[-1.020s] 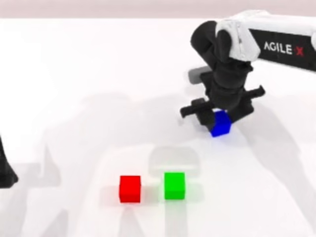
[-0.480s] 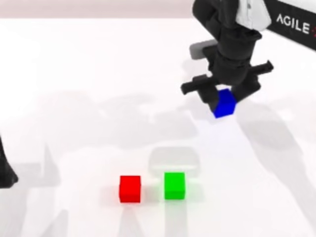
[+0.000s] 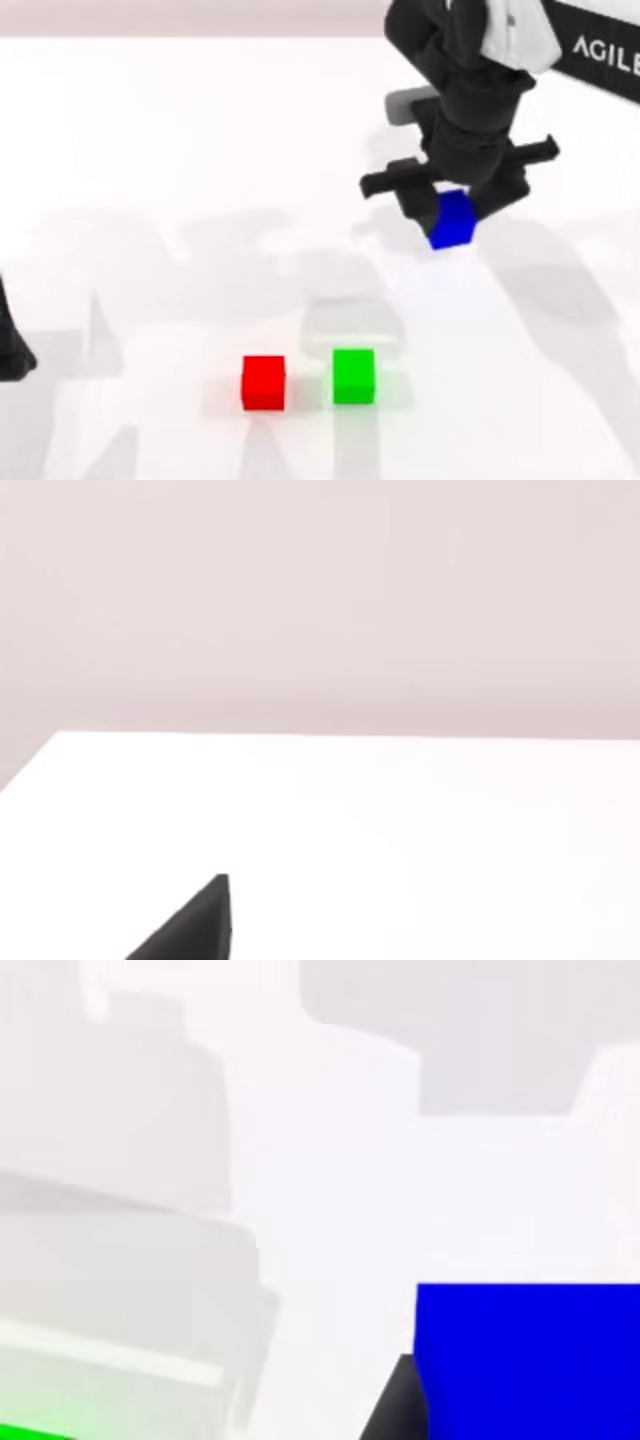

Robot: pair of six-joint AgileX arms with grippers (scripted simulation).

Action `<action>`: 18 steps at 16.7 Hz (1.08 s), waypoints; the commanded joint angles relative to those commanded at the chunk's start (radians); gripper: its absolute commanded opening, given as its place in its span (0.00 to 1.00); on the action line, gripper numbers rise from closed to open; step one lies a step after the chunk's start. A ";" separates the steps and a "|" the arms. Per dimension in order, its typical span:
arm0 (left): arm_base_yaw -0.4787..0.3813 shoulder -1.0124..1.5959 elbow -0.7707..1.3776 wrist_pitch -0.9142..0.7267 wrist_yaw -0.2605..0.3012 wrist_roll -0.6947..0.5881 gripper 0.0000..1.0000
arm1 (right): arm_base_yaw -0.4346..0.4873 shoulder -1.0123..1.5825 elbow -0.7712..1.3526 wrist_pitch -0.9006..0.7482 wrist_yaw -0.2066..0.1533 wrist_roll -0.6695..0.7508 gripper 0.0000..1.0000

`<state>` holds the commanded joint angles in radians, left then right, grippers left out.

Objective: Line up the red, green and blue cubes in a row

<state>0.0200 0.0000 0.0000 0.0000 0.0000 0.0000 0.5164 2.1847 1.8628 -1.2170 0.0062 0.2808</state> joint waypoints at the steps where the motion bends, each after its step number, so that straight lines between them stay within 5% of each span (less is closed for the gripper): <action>1: 0.000 0.000 0.000 0.000 0.000 0.000 1.00 | 0.017 -0.040 -0.053 0.012 0.000 0.042 0.00; 9: 0.000 0.000 0.000 0.000 0.000 0.000 1.00 | 0.170 -0.371 -0.505 0.108 0.000 0.394 0.00; 18: 0.000 0.000 0.000 0.000 0.000 0.000 1.00 | 0.179 -0.379 -0.558 0.155 0.000 0.421 0.00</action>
<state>0.0200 0.0000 0.0000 0.0000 0.0000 0.0000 0.6950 1.8053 1.3046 -1.0623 0.0062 0.7015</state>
